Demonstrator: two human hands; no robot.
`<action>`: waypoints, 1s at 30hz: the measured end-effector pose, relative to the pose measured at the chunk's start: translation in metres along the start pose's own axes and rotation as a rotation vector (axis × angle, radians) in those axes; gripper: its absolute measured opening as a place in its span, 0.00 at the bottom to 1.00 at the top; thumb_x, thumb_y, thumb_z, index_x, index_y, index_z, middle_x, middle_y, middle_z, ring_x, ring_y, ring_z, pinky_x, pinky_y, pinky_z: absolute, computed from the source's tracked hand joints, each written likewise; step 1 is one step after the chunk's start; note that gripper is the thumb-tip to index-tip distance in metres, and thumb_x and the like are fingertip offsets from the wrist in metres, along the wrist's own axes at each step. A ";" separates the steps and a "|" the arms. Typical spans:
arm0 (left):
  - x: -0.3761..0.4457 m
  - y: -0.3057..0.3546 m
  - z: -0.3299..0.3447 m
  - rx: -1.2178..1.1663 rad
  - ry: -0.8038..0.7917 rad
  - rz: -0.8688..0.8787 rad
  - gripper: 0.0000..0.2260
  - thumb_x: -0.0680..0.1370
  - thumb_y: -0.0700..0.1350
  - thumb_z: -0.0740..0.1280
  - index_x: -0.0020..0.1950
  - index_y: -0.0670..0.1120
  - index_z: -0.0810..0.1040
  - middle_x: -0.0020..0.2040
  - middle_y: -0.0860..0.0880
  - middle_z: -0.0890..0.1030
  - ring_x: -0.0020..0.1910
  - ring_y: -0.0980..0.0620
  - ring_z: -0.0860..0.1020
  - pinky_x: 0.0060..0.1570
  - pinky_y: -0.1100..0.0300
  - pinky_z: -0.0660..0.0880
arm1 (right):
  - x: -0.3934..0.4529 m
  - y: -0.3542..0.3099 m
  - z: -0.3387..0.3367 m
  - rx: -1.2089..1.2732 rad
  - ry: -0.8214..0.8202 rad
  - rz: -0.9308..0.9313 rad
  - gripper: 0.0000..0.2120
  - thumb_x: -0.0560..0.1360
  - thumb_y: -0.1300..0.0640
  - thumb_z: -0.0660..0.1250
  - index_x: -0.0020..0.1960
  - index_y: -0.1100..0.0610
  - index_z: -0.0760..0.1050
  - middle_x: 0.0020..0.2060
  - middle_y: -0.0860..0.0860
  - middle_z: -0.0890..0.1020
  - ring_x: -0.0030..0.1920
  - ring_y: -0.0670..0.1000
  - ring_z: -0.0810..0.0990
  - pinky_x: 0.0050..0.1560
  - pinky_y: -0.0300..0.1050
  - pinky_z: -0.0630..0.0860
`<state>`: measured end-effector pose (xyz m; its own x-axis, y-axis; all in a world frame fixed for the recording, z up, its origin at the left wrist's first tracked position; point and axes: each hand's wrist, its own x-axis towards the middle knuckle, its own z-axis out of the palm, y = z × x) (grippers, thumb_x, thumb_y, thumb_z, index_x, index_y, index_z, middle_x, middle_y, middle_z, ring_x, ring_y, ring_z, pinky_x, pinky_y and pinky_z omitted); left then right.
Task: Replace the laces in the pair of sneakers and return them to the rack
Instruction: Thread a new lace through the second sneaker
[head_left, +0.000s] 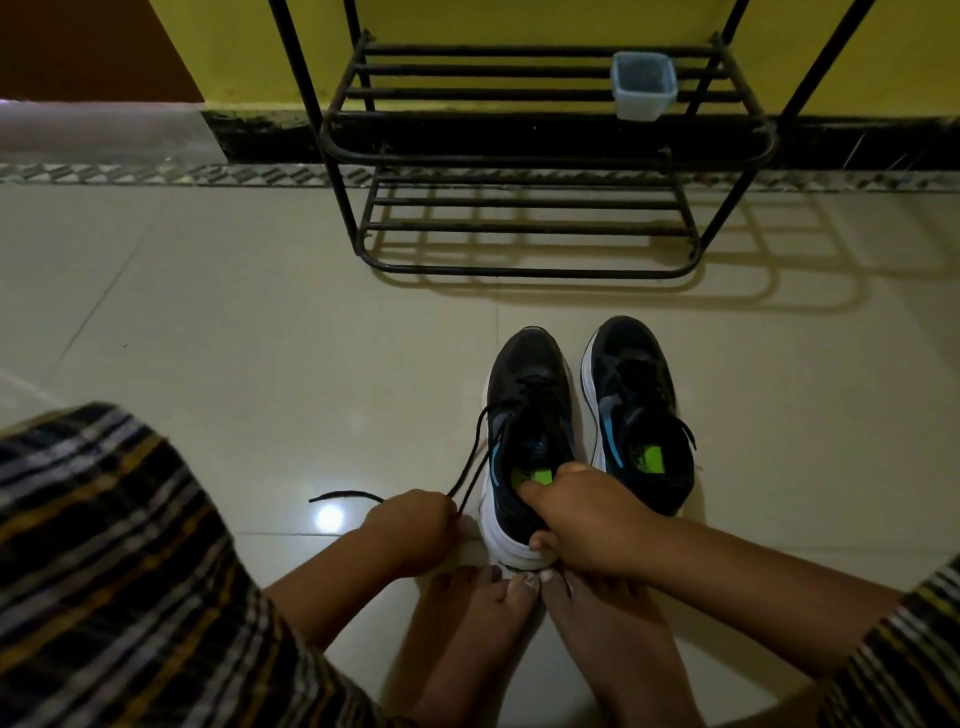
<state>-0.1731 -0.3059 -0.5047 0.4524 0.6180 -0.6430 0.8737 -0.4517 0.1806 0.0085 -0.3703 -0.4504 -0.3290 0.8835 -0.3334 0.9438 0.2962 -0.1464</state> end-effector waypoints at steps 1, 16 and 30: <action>0.000 -0.001 0.000 -0.002 0.020 -0.030 0.17 0.82 0.52 0.54 0.51 0.42 0.76 0.52 0.43 0.79 0.51 0.45 0.77 0.44 0.57 0.69 | 0.000 0.000 0.000 0.000 -0.002 0.005 0.16 0.78 0.50 0.62 0.61 0.58 0.67 0.51 0.59 0.78 0.55 0.59 0.72 0.44 0.43 0.59; 0.001 -0.015 0.010 0.102 0.322 -0.240 0.09 0.81 0.50 0.56 0.54 0.47 0.72 0.44 0.48 0.75 0.45 0.47 0.76 0.35 0.58 0.65 | 0.001 0.000 0.002 0.047 -0.030 0.036 0.16 0.77 0.50 0.63 0.61 0.57 0.70 0.52 0.58 0.78 0.57 0.58 0.72 0.46 0.43 0.63; -0.028 0.025 -0.082 -1.281 0.076 0.224 0.08 0.80 0.35 0.59 0.49 0.41 0.77 0.35 0.47 0.76 0.31 0.56 0.75 0.34 0.64 0.76 | 0.006 0.009 -0.025 0.738 0.265 0.174 0.18 0.72 0.46 0.70 0.58 0.52 0.77 0.42 0.46 0.78 0.41 0.44 0.75 0.45 0.42 0.74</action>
<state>-0.1492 -0.2822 -0.4211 0.5814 0.6637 -0.4707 0.3078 0.3561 0.8823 0.0156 -0.3530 -0.4305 -0.0736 0.9792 -0.1893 0.6863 -0.0880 -0.7220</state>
